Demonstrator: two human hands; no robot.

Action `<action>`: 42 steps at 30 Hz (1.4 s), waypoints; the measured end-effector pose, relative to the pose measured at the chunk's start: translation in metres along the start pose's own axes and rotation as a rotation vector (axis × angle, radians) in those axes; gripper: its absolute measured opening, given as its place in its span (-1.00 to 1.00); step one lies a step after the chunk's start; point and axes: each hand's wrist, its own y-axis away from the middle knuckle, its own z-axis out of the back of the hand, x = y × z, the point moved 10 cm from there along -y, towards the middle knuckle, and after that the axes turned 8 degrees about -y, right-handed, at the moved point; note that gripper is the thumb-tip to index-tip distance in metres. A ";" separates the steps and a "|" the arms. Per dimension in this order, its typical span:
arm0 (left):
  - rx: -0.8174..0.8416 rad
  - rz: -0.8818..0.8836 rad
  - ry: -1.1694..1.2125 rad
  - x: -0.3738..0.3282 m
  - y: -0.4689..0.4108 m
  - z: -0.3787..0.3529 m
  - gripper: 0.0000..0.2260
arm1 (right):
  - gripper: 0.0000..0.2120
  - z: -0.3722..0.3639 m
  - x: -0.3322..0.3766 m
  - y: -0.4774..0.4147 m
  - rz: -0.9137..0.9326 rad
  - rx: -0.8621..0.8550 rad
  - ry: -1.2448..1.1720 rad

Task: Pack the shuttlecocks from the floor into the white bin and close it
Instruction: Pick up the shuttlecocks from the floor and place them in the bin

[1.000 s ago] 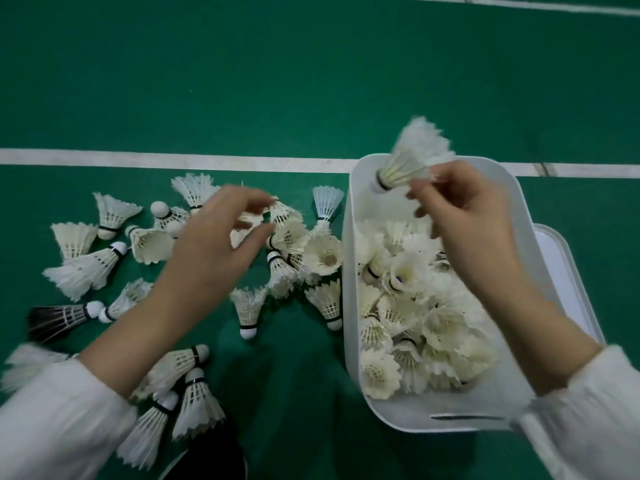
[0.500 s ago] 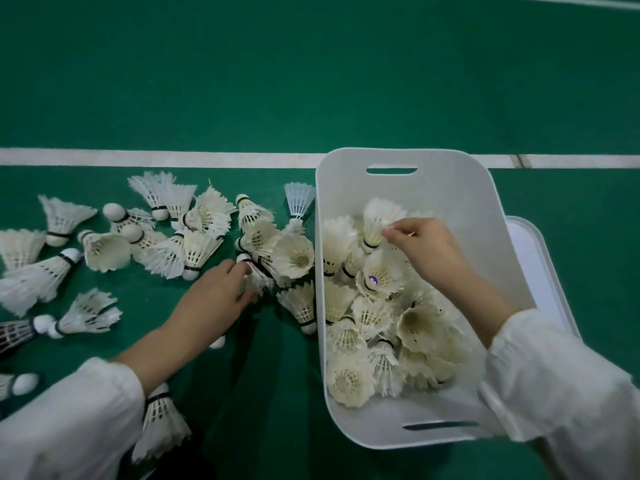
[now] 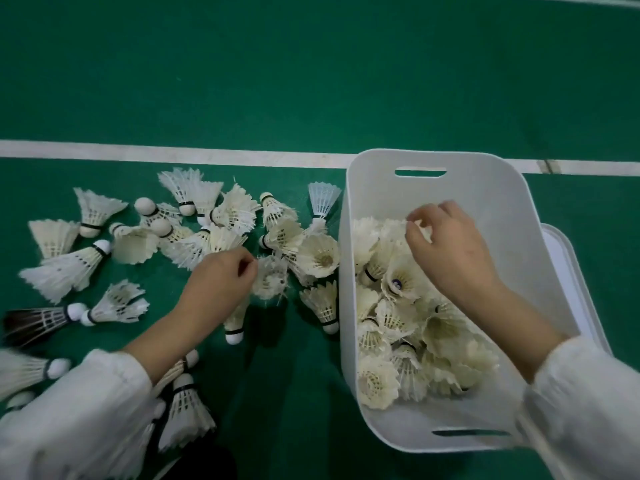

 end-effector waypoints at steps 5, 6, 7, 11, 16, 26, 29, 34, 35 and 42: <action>0.027 0.064 0.167 0.008 0.008 0.013 -0.85 | -0.80 -0.026 0.143 0.066 0.622 0.193 -0.036; 0.029 0.067 0.203 0.010 0.011 0.014 -0.84 | -0.77 -0.046 0.159 0.076 0.697 0.243 0.017; 0.036 0.076 0.239 0.012 0.014 0.016 -0.85 | -0.71 -0.068 0.167 0.082 0.717 0.305 0.086; 0.082 0.100 0.358 0.025 0.031 0.016 -0.82 | -0.64 -0.140 0.154 0.083 0.505 0.498 0.271; 0.078 0.140 0.333 0.061 0.056 0.017 -0.85 | -0.80 -0.154 0.141 0.069 0.348 0.356 0.135; -0.138 0.139 0.098 0.105 0.004 0.013 -0.60 | -0.76 -0.175 0.118 0.058 0.081 0.299 -0.017; -0.126 0.229 0.093 0.115 -0.012 0.002 -0.63 | -0.89 -0.183 0.115 0.053 0.056 0.318 -0.006; -0.252 0.282 0.157 0.125 -0.002 0.010 -0.86 | -0.93 -0.183 0.109 0.043 0.027 0.289 0.069; -0.263 0.273 0.175 0.125 0.003 0.012 -0.87 | -0.92 -0.183 0.110 0.042 0.024 0.286 0.072; -0.329 0.205 0.361 0.129 0.041 0.056 -0.94 | -0.88 -0.180 0.103 0.035 -0.032 0.263 0.016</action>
